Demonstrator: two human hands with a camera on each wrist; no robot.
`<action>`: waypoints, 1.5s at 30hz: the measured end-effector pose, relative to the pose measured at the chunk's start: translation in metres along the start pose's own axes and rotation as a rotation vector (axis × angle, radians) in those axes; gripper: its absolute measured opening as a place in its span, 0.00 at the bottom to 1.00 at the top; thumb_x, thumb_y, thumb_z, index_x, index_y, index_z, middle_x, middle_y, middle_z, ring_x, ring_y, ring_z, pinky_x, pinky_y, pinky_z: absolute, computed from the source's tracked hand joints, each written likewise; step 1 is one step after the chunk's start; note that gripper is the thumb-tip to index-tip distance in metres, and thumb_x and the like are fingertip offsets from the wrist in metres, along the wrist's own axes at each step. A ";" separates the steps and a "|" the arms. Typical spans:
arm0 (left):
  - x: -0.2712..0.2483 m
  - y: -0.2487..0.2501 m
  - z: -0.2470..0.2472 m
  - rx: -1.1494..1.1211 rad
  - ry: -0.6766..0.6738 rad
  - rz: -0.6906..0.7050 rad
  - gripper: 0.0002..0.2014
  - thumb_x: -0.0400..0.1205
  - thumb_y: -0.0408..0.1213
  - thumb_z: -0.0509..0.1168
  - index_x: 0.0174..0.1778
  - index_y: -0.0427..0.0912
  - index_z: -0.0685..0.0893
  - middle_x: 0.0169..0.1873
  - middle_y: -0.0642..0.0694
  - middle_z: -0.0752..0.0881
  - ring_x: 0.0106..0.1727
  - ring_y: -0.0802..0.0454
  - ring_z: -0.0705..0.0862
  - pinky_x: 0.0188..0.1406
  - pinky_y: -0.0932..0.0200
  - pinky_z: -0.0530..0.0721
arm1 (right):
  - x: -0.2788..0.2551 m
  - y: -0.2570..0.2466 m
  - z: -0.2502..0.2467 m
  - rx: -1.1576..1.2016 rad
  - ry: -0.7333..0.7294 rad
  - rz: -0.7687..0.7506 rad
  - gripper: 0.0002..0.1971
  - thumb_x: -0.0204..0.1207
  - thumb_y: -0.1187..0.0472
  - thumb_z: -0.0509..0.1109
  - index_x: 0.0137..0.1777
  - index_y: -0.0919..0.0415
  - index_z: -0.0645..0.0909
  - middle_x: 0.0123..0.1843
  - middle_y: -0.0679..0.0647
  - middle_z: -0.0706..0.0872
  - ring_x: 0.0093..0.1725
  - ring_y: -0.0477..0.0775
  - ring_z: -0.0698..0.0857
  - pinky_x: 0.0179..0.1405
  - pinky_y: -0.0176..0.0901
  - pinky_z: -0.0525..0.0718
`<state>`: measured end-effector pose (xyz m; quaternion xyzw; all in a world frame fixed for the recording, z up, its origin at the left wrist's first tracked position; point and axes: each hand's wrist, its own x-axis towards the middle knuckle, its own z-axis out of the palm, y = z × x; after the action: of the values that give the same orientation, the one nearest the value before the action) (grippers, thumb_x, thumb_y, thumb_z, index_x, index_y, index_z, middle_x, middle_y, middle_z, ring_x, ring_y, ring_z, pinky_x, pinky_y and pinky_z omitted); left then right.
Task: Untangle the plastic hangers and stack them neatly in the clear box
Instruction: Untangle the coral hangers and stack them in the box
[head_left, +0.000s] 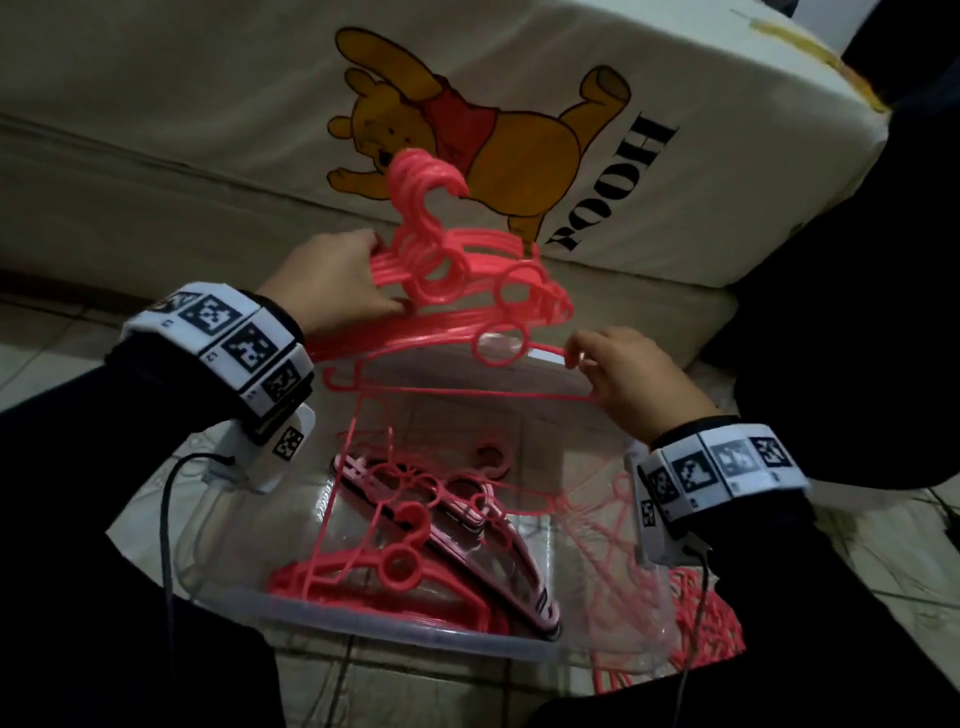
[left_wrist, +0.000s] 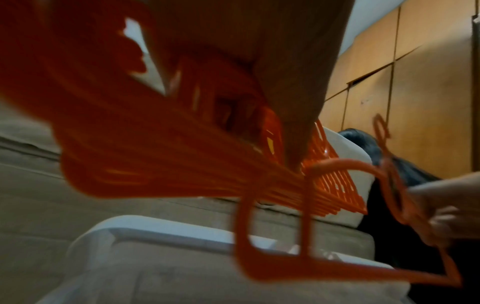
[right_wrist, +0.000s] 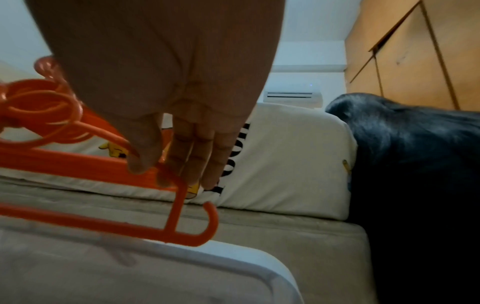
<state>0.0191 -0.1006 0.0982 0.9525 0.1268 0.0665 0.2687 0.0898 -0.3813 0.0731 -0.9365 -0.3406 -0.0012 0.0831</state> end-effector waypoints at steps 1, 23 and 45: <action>-0.003 0.002 0.003 0.004 -0.023 0.021 0.20 0.68 0.55 0.75 0.48 0.49 0.79 0.39 0.51 0.84 0.38 0.54 0.81 0.33 0.59 0.73 | 0.001 -0.003 0.000 -0.012 0.018 -0.011 0.06 0.78 0.63 0.64 0.52 0.55 0.81 0.48 0.60 0.82 0.52 0.63 0.78 0.45 0.51 0.77; -0.003 0.002 0.021 0.108 -0.151 0.077 0.50 0.42 0.87 0.53 0.50 0.54 0.72 0.43 0.53 0.79 0.44 0.50 0.79 0.46 0.51 0.80 | 0.012 -0.024 -0.002 -0.137 0.239 -0.025 0.09 0.79 0.65 0.62 0.58 0.59 0.77 0.50 0.60 0.81 0.51 0.62 0.75 0.37 0.45 0.67; 0.001 0.004 0.016 0.006 0.008 0.064 0.10 0.77 0.38 0.64 0.51 0.49 0.71 0.42 0.47 0.80 0.41 0.44 0.78 0.42 0.54 0.74 | -0.006 -0.024 0.094 -0.295 -0.629 0.013 0.17 0.79 0.64 0.61 0.66 0.59 0.79 0.63 0.63 0.83 0.62 0.65 0.83 0.56 0.52 0.80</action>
<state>0.0237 -0.1116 0.0866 0.9566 0.0974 0.0783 0.2633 0.0643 -0.3521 -0.0159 -0.8951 -0.3399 0.2387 -0.1619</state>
